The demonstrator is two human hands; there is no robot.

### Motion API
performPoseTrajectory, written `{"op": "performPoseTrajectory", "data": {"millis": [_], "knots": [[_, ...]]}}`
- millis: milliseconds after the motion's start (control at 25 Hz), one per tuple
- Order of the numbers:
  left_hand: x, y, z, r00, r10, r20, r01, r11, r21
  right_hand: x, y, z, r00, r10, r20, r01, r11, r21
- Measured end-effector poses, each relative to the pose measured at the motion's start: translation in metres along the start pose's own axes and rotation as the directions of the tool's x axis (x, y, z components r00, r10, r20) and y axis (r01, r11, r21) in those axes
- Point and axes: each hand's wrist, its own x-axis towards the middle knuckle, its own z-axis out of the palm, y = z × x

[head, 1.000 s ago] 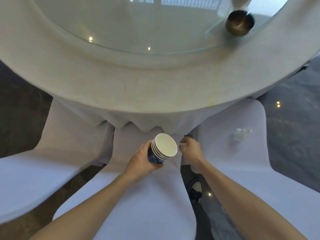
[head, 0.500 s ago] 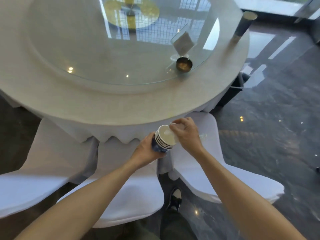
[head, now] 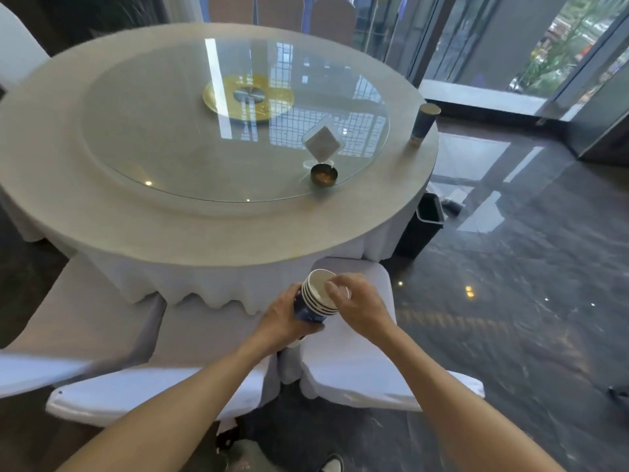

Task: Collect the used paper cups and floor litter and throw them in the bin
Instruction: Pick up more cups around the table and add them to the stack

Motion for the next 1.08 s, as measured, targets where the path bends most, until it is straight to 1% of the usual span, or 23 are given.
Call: {"op": "performPoseTrajectory", "data": {"millis": [80, 160, 280, 360, 520, 600, 680, 720, 800, 920, 1000, 1080], "knots": [[-0.013, 0.014, 0.021, 1.000, 0.003, -0.015, -0.002, 1.000, 0.023, -0.015, 0.017, -0.014, 0.982, -0.040, 0.182, 0.051, 0.997, -0.058], [-0.021, 0.021, 0.040, 1.000, -0.011, -0.019, 0.012, 0.999, 0.050, -0.026, 0.034, -0.020, 0.967, -0.040, 0.252, 0.054, 0.997, -0.049], [-0.025, 0.023, 0.056, 0.999, -0.041, -0.026, 0.042, 0.997, 0.072, -0.032, 0.053, -0.023, 0.966, -0.019, 0.259, 0.019, 1.000, 0.001], [-0.020, 0.022, 0.059, 0.997, -0.061, -0.043, 0.064, 0.995, 0.075, -0.027, 0.060, -0.027, 0.967, -0.032, 0.253, 0.025, 0.999, 0.032], [0.005, 0.019, 0.059, 0.990, -0.105, -0.092, 0.109, 0.993, 0.041, 0.003, 0.079, -0.034, 0.993, 0.000, 0.121, -0.010, 0.996, 0.084], [0.026, 0.015, 0.063, 0.981, -0.135, -0.136, 0.138, 0.990, 0.010, 0.024, 0.096, -0.038, 0.997, 0.038, 0.069, -0.040, 0.999, 0.029], [0.052, 0.009, 0.068, 0.973, -0.170, -0.157, 0.166, 0.985, -0.037, 0.042, 0.117, -0.043, 0.989, 0.136, 0.052, -0.134, 0.991, -0.027], [0.063, 0.008, 0.072, 0.967, -0.184, -0.175, 0.175, 0.982, -0.064, 0.051, 0.129, -0.045, 0.980, 0.186, 0.065, -0.183, 0.981, -0.057], [0.082, 0.006, 0.080, 0.958, -0.199, -0.205, 0.178, 0.977, -0.118, 0.067, 0.154, -0.048, 0.958, 0.264, 0.117, -0.238, 0.951, -0.199], [0.110, -0.003, 0.094, 0.958, -0.225, -0.180, 0.199, 0.968, -0.152, 0.097, 0.192, -0.042, 0.922, 0.339, 0.186, -0.244, 0.884, -0.399], [0.122, -0.011, 0.104, 0.954, -0.251, -0.165, 0.225, 0.961, -0.160, 0.114, 0.217, -0.031, 0.901, 0.359, 0.245, -0.213, 0.856, -0.471], [0.136, -0.020, 0.114, 0.950, -0.285, -0.124, 0.260, 0.947, -0.189, 0.133, 0.245, -0.016, 0.879, 0.373, 0.298, -0.184, 0.841, -0.508]]}}
